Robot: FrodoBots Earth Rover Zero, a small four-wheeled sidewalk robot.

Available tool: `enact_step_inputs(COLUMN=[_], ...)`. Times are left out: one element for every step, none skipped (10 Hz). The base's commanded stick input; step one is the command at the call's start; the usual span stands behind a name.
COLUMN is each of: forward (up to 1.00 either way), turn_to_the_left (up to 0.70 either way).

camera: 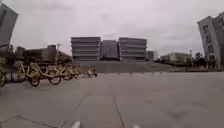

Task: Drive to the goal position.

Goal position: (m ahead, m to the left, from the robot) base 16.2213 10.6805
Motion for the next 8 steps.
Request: enact_step_inputs(forward=[1.00,1.00,1.00,1.00,1.00,1.00,1.00,1.00], turn_to_the_left=[0.00,0.00,0.00,0.00,0.00,0.00,0.00,0.00])
